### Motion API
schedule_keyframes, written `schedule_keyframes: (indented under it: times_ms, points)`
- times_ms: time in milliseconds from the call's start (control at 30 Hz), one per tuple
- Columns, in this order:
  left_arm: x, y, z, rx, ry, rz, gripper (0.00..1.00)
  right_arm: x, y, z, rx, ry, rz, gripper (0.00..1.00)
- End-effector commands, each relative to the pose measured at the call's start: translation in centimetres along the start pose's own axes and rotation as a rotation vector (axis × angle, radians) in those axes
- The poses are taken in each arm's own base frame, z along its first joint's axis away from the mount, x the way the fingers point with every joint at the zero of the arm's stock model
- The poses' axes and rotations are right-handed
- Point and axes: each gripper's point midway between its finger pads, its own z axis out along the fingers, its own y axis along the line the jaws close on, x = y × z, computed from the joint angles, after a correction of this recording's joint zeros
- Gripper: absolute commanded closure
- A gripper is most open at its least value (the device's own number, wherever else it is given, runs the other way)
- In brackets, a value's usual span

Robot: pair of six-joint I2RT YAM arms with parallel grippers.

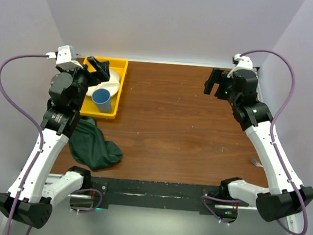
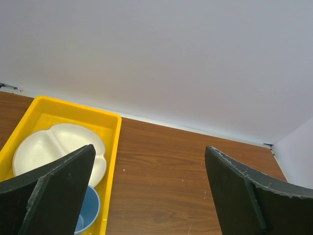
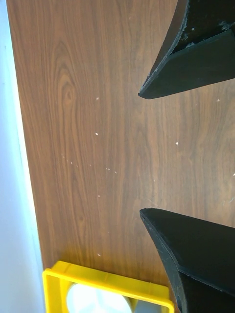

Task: Fold the napkin, place the utensils inside, and roll it up
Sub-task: Move the napkin to the centre of the board

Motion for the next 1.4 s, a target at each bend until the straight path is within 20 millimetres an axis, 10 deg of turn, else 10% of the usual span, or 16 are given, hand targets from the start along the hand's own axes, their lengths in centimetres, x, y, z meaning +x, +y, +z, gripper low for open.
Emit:
schedule_keyframes:
  times_ms: [0, 200, 433, 667, 933, 1067, 1200, 1367]
  points:
    - [-0.8, -0.1, -0.6, 0.007, -0.012, 0.007, 0.00, -0.1, 4.1, 0.8, -0.078, -0.006, -0.040, 0.02]
    - [-0.9, 1.0, -2.6, -0.058, 0.028, -0.010, 0.00, 8.2, 17.0, 2.5, -0.333, 0.136, -0.141, 0.02]
    - [-0.5, 3.9, -6.7, -0.187, 0.066, -0.003, 0.00, 20.2, 33.3, 0.0, -0.645, 0.288, -0.283, 0.02]
    - [-1.4, 4.8, -9.9, -0.210, 0.044, 0.023, 0.00, 29.6, 42.3, -4.6, -0.863, 0.421, -0.353, 0.04]
    - [-1.3, 5.1, -10.8, -0.218, 0.050, 0.012, 0.00, 37.5, 41.8, -5.3, -0.870, 0.558, -0.375, 0.28]
    - [-1.3, 4.8, -10.9, -0.201, 0.048, 0.012, 0.00, 36.1, 38.9, -4.4, -0.760, 0.522, -0.428, 0.94]
    - [-0.7, 3.9, -10.4, -0.146, 0.090, 0.042, 0.00, 31.7, 29.6, -0.5, -0.463, 0.429, -0.511, 1.00]
    - [3.4, 2.3, -8.9, -0.031, 0.247, 0.077, 0.00, 27.7, 19.6, -0.6, -0.241, 0.394, -0.580, 1.00]
